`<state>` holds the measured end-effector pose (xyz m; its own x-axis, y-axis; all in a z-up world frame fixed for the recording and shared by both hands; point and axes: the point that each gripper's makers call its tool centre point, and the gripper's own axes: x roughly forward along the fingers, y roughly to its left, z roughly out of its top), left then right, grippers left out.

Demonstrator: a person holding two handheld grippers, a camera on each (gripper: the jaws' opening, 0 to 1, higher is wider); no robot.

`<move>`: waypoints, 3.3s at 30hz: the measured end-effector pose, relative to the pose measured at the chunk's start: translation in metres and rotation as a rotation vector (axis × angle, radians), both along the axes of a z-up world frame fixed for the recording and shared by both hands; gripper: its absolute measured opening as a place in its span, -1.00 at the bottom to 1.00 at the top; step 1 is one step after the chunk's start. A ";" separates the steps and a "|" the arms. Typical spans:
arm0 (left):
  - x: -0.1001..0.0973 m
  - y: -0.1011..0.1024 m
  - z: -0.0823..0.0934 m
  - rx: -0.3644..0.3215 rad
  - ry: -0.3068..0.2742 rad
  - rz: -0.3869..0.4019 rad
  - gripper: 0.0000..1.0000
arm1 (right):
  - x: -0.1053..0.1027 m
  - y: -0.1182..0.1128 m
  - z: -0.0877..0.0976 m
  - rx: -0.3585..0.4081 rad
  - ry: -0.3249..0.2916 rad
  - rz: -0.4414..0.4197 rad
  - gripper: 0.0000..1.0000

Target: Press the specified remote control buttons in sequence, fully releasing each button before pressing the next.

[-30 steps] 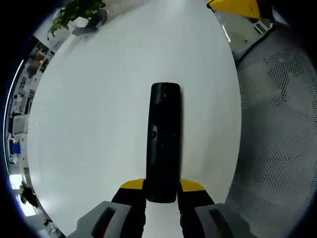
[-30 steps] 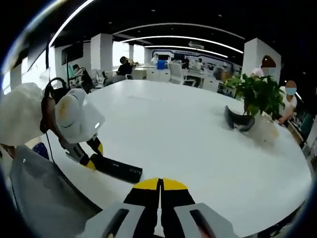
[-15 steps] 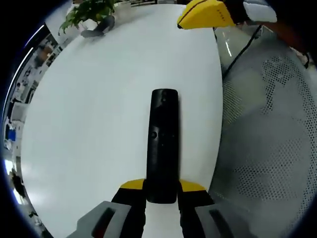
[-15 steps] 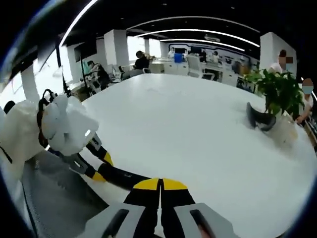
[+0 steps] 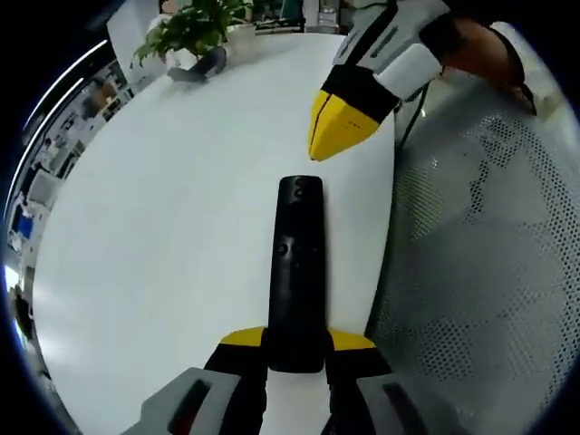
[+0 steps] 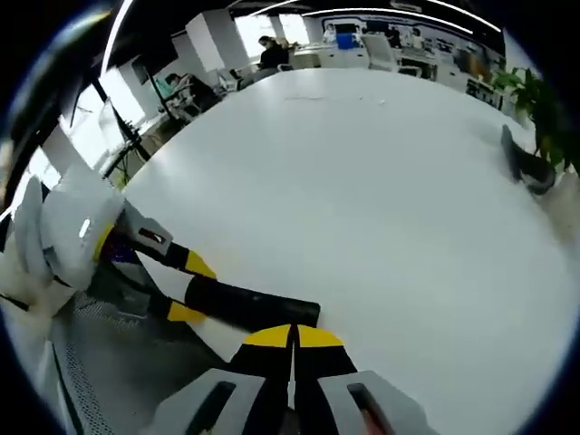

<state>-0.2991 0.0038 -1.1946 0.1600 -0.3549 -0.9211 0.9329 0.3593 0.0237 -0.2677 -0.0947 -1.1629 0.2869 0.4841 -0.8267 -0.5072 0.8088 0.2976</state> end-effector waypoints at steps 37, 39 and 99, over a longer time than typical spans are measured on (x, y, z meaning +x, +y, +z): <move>-0.010 -0.010 0.003 -0.272 -0.072 -0.025 -0.52 | -0.002 -0.012 -0.009 0.270 0.245 -0.285 -1.00; -0.010 -0.010 0.004 -0.278 -0.072 -0.025 -0.52 | -0.004 -0.010 -0.010 0.272 0.253 -0.282 -1.00; -0.008 -0.016 0.005 -0.310 -0.071 -0.063 -0.51 | -0.010 -0.010 -0.019 0.181 0.211 -0.209 -1.00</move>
